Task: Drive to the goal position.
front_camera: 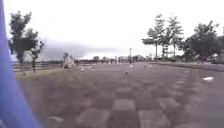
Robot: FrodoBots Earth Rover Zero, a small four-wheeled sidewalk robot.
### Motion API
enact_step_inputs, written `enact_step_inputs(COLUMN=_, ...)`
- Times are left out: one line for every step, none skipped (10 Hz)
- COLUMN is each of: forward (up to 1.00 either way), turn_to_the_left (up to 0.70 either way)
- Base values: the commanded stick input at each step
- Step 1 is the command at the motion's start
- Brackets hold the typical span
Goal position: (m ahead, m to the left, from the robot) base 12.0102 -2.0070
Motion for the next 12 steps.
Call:
enact_step_inputs(forward=1.00, turn_to_the_left=0.00)
enact_step_inputs(forward=1.00, turn_to_the_left=0.00)
enact_step_inputs(forward=1.00, turn_to_the_left=0.00)
enact_step_inputs(forward=1.00, turn_to_the_left=0.00)
enact_step_inputs(forward=1.00, turn_to_the_left=0.00)
enact_step_inputs(forward=1.00, turn_to_the_left=0.00)
enact_step_inputs(forward=1.00, turn_to_the_left=0.00)
enact_step_inputs(forward=1.00, turn_to_the_left=0.00)
enact_step_inputs(forward=1.00, turn_to_the_left=-0.01)
enact_step_inputs(forward=1.00, turn_to_the_left=-0.05)
enact_step_inputs(forward=1.00, turn_to_the_left=-0.40)
enact_step_inputs(forward=1.00, turn_to_the_left=-0.40)
